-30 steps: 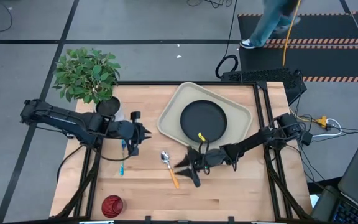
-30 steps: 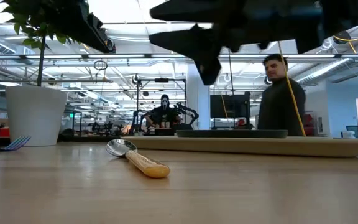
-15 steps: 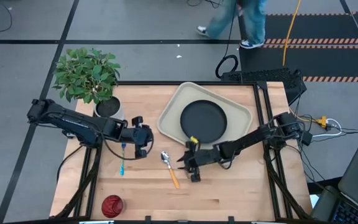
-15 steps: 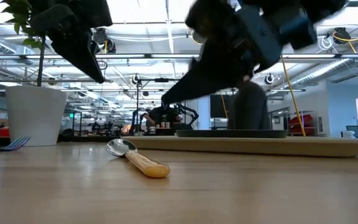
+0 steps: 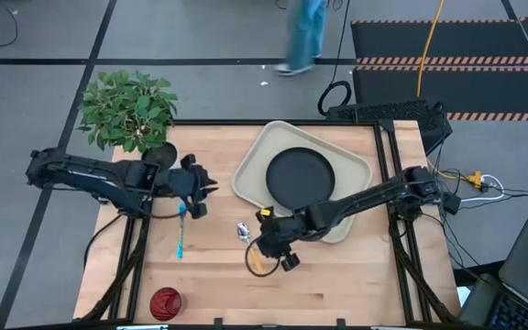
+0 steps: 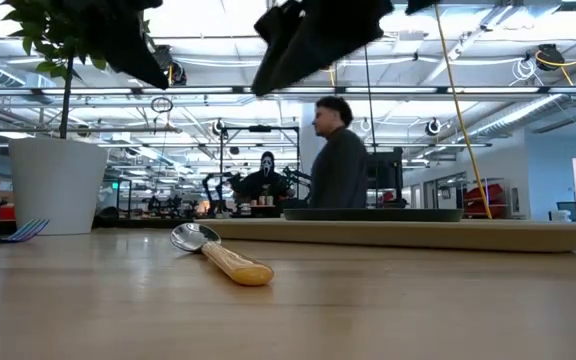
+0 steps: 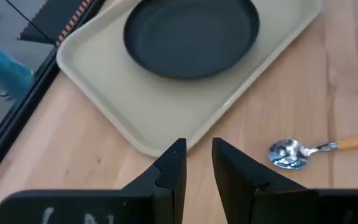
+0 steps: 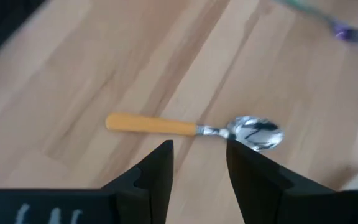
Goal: Pick and place plate/cup/fork/spoon on tray
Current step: Put the spoon on the tray
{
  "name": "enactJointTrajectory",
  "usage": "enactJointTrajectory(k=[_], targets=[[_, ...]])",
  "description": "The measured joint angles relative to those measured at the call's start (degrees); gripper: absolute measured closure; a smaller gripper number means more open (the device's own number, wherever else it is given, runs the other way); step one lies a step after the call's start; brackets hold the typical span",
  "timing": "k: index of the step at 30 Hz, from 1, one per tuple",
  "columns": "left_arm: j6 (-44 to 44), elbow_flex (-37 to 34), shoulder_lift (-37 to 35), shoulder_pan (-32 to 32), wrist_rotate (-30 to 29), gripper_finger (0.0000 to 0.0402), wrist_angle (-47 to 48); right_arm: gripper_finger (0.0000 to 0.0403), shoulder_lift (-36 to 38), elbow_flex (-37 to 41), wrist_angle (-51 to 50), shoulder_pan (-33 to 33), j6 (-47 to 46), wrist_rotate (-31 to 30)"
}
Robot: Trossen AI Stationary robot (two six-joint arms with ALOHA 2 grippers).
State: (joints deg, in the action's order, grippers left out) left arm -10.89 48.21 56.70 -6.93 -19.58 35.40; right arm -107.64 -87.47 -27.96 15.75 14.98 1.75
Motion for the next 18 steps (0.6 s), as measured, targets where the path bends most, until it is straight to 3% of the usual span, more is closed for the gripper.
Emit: enactJointTrajectory(k=[15,18], targets=[[-1.06,0.00,-1.31,-2.53,0.03,0.0321,-4.53,0.0242,-15.37,-19.50,-12.80,-0.15,18.55,-0.13],[-1.85,0.00,-1.29,-2.55,-0.35,0.0321,-6.19,0.0242,-18.16,-22.72,-14.21,-0.15,18.20,-0.24]])
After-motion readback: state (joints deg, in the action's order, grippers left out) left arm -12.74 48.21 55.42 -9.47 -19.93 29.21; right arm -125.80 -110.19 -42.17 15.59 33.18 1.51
